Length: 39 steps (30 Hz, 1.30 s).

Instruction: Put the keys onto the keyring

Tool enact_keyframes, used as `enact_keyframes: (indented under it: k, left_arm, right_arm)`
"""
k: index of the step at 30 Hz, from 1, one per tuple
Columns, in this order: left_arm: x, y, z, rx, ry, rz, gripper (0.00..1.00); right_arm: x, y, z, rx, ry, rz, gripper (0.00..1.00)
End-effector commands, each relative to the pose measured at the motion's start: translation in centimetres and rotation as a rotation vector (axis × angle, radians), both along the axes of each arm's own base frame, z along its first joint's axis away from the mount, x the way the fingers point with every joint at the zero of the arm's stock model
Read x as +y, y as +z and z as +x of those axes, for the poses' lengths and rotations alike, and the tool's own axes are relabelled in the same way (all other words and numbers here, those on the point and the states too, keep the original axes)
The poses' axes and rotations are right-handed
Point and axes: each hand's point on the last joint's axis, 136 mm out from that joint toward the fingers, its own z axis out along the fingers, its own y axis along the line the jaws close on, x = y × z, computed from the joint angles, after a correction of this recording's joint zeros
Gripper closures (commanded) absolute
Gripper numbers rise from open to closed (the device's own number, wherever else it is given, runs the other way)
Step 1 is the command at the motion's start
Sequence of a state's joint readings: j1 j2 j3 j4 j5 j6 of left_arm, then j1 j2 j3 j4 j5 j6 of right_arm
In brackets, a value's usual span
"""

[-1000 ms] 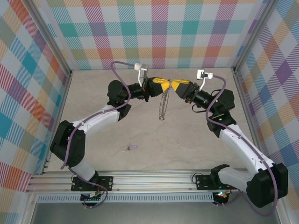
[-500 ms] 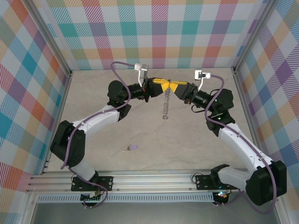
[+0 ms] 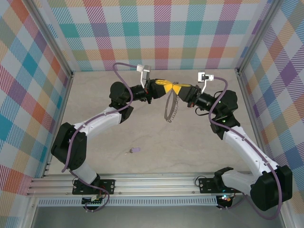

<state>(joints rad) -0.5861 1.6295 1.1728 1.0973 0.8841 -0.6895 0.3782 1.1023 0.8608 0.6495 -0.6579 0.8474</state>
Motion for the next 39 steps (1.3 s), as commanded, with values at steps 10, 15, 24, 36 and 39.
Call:
enact_keyframes:
  k: [10,15,24,36,39]
  left_arm:
    - [5.7,4.1,0.7,-0.044,0.222,-0.098,0.51]
    - [5.2,4.2,0.7,-0.007,0.164,-0.108,0.55]
    - [4.2,4.5,0.8,0.039,0.066,-0.147,0.7]
    - [2.6,4.7,-0.6,0.022,0.011,-0.141,0.77]
    - [2.5,4.7,-0.6,0.025,0.012,-0.141,0.77]
  right_arm:
    - [-1.3,3.6,-0.5,-0.162,-0.069,0.074,1.0]
    - [-1.4,4.5,-0.8,-0.202,-0.052,0.135,1.0]
    - [-1.5,5.2,0.1,-0.212,-0.038,0.227,1.0]
    - [-1.4,5.0,1.4,-0.188,-0.012,0.318,1.0]
    - [-1.3,4.8,1.6,-0.179,-0.009,0.323,1.0]
